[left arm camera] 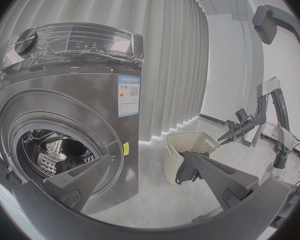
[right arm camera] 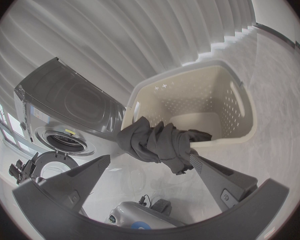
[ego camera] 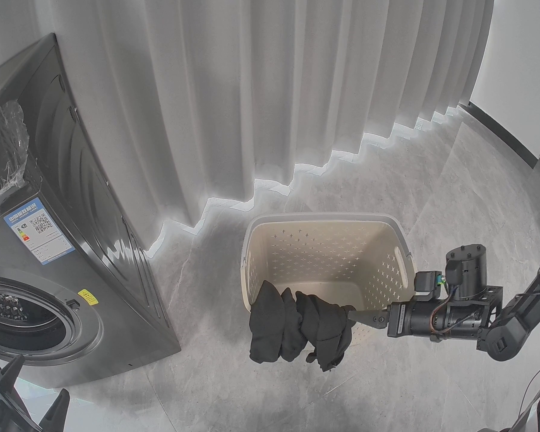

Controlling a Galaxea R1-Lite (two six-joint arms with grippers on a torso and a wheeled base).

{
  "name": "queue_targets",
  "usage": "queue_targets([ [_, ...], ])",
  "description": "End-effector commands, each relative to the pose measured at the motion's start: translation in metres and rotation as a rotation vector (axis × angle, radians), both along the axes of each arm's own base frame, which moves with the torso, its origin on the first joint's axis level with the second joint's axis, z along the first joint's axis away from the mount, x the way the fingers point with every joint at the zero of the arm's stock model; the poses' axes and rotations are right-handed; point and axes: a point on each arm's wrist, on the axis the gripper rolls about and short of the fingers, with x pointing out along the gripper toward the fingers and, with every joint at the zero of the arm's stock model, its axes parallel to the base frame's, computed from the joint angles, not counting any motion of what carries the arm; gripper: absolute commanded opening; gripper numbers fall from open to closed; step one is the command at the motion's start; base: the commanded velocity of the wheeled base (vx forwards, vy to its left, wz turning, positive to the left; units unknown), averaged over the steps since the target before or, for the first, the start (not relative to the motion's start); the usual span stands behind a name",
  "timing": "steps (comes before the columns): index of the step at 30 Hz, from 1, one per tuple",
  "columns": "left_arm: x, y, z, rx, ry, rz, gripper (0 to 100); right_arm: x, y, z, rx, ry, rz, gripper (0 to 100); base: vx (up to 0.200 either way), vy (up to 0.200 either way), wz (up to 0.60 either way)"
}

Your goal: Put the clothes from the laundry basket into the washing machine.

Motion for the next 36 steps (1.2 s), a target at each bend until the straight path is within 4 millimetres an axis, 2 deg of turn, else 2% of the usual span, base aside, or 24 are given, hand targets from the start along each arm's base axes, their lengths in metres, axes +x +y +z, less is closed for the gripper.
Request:
queue_targets([
  [1, 0.001, 0.0, -0.005, 0.003, 0.019, 0.001, 100, 0.002, 0.007, -0.026, -0.033, 0.086, 0.014, 100, 0.0, 0.0, 0.0],
  [7, 0.001, 0.0, -0.005, 0.0, 0.02, 0.001, 100, 0.002, 0.007, -0.029, -0.036, 0.097, 0.014, 100, 0.2, 0.0, 0.0],
  [18, 0.001, 0.0, -0.005, 0.0, 0.02, 0.0, 100, 0.004, 0.016, -0.049, -0.045, 0.144, 0.028, 100, 0.0, 0.0, 0.0],
  [25, 0.001, 0.0, -0.005, 0.001, 0.019, 0.0, 100, 0.012, 0.032, -0.073, -0.023, 0.135, -0.007, 100, 0.0, 0.0, 0.0],
  [36, 0.001, 0.0, -0.005, -0.005, 0.02, 0.0, 100, 0.024, 0.043, -0.085, 0.0, 0.144, -0.066, 100, 0.0, 0.0, 0.0],
])
